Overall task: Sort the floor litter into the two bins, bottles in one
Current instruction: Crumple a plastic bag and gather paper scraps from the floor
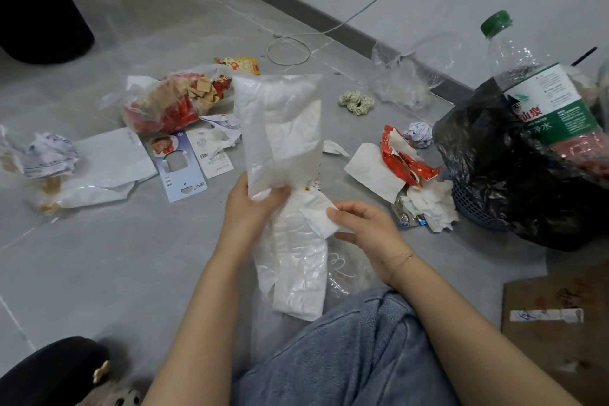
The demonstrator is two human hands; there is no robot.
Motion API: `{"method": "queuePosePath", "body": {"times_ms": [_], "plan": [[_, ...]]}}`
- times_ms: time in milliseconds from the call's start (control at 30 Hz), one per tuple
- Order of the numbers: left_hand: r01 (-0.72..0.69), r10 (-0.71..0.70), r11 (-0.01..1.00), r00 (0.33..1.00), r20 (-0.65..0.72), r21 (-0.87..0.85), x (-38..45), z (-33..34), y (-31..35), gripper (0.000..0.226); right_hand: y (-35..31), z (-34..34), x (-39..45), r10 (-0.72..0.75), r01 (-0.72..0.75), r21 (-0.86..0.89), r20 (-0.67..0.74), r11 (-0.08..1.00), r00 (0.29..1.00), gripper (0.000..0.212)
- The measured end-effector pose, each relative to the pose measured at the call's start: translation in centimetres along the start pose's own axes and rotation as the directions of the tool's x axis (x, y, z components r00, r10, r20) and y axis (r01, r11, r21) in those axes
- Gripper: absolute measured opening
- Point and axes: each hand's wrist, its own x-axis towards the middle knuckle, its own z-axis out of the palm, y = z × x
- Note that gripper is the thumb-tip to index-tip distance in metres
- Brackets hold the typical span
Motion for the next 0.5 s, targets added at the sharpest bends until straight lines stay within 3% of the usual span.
{"method": "queuePosePath", "body": {"times_ms": [167, 300, 400, 500], "plan": [[0.116, -0.106, 0.993, 0.973, 0.203, -0.035, 0.1, 1.5, -0.7, 0.054, 0.1, 0.0, 0.4, 0.015, -0.016, -0.021, -0.050, 1.000, 0.999, 0.006], [0.209, -0.187, 0.978, 0.892, 0.413, -0.009, -0.8, 0.9, -1.6, 0.043, 0.0, -0.3, 0.7, 0.025, -0.021, 0.027, -0.148, 0.999, 0.989, 0.004], [0.165, -0.170, 0.985, 0.909, 0.380, 0.046, -1.2, 1.0, -1.9, 0.028, 0.0, -0.3, 0.8, -0.004, 0.009, 0.028, -0.178, 1.000, 0.984, 0.006], [0.111, -0.101, 0.994, 0.960, 0.263, -0.024, -1.5, 2.1, -1.5, 0.022, 0.0, -0.2, 0.7, -0.048, 0.048, -0.006, -0.153, 0.999, 0.987, 0.008]]}}
